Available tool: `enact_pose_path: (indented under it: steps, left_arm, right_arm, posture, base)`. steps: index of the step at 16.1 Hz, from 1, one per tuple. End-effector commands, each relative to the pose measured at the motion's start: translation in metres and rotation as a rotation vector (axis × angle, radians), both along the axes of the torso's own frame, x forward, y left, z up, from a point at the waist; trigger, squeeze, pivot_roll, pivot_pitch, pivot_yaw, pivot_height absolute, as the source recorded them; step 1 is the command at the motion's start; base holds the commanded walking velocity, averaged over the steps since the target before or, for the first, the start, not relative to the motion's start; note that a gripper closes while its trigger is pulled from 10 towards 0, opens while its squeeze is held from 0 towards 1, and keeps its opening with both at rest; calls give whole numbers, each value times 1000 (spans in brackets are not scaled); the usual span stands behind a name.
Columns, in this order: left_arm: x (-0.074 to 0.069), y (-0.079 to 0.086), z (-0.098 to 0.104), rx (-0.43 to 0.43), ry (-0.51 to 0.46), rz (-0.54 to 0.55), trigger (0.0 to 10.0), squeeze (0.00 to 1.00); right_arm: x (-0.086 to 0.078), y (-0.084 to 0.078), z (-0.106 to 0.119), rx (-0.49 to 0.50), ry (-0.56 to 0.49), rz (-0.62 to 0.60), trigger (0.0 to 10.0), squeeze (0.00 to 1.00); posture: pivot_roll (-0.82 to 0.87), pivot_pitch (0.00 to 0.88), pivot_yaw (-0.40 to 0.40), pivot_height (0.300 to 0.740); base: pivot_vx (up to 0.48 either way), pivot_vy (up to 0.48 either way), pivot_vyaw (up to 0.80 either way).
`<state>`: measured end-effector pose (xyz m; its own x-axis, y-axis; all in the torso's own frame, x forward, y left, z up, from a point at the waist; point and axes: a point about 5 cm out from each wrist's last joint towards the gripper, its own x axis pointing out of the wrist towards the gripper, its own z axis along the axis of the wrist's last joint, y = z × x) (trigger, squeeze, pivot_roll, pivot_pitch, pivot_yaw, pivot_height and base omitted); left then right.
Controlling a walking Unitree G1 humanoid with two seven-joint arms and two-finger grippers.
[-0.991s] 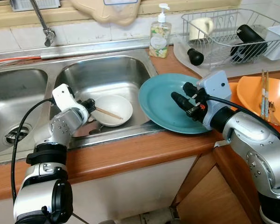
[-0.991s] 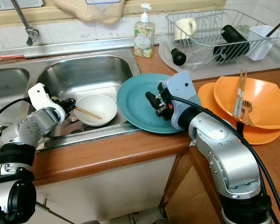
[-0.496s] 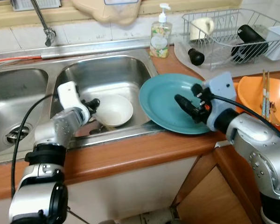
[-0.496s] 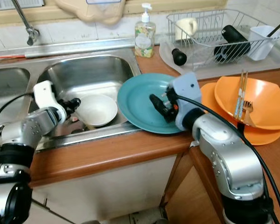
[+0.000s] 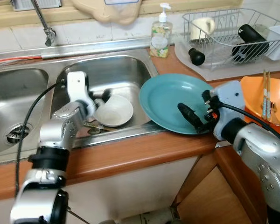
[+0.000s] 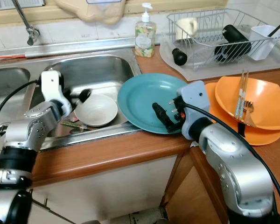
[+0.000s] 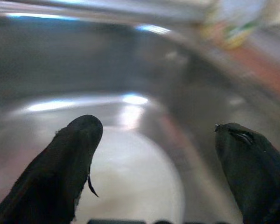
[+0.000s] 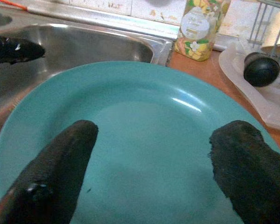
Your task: Kitchen organization
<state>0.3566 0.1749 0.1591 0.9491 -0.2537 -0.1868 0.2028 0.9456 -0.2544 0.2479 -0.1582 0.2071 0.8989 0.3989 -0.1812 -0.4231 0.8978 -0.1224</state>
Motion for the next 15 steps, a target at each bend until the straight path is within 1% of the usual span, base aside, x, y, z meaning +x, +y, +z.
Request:
enact_pose_path:
  steps: [1, 2, 3, 4, 5, 6, 7, 8, 10, 11, 12, 13, 15]
  left_arm:
    - [-9, -5, 4, -128, -16, -64, 10000, 1000]
    - [-12, -8, 6, -170, -19, -90, 10000, 1000]
    - [-18, -15, 9, -255, -20, -131, 10000, 1000]
    - [-21, -20, 10, -303, -12, -166, 10000, 1000]
    - [-28, -29, 9, -367, 0, -218, 10000, 1000]
    - [-28, -29, 9, -367, 0, -218, 10000, 1000]
    - [-31, -36, 3, -408, 46, -250, 10000, 27]
    - [-34, -44, -1, -450, 77, -284, 10000, 0]
    - [-35, -50, 1, -502, 103, -312, 10000, 0]
    - [-34, -55, 0, -521, 140, -339, 10000, 0]
    - [-34, -57, 0, -517, 154, -344, 10000, 0]
    - [-33, -59, -1, -515, 167, -358, 10000, 0]
    - [-33, -62, 3, -545, 167, -389, 10000, 0]
  right_arm:
    - [-9, -4, 1, 21, 10, -25, 10000, 1000]
    - [-11, -5, 1, 26, 12, -29, 10000, 1000]
    - [-16, -7, 2, 36, 12, -29, 10000, 1000]
    - [-18, -8, 2, 41, 11, -27, 10000, 1000]
    - [-23, -10, 1, 40, 12, -22, 10000, 1000]
    - [-23, -10, 1, 40, 12, -22, 10000, 1000]
    - [-29, -9, 3, 27, 13, 32, 10000, 1000]
    - [-34, -9, 4, 15, 15, 88, 10000, 1000]
    - [-38, -10, 6, 17, 16, 142, 10000, 1000]
    - [-42, -14, 10, 27, 30, 215, 10000, 1000]
    - [-43, -15, 11, 30, 37, 239, 10000, 1000]
    - [-45, -16, 9, 24, 64, 298, 10000, 0]
    - [-48, -18, 3, 14, 102, 335, 10000, 0]
  posture:
    - [-143, 0, 78, 740]
    - [-143, 0, 78, 740]
    - [-145, 0, 83, 740]
    - [-153, 0, 87, 740]
    - [-163, 0, 90, 740]
    - [-163, 0, 90, 740]
    - [-181, 0, 88, 740]
    - [-190, 0, 79, 740]
    - [-206, 0, 73, 740]
    - [-213, 0, 59, 740]
    - [-213, 0, 59, 740]
    - [-213, 0, 53, 740]
    - [-213, 0, 53, 740]
  base:
    - [0, 0, 0]
    - [0, 0, 0]
    - [0, 0, 0]
    - [0, 0, 0]
    - [0, 0, 0]
    - [0, 0, 0]
    - [0, 0, 0]
    - [0, 0, 0]
    - [0, 0, 0]
    - [0, 0, 0]
    - [0, 0, 0]
    - [0, 0, 0]
    - [0, 0, 0]
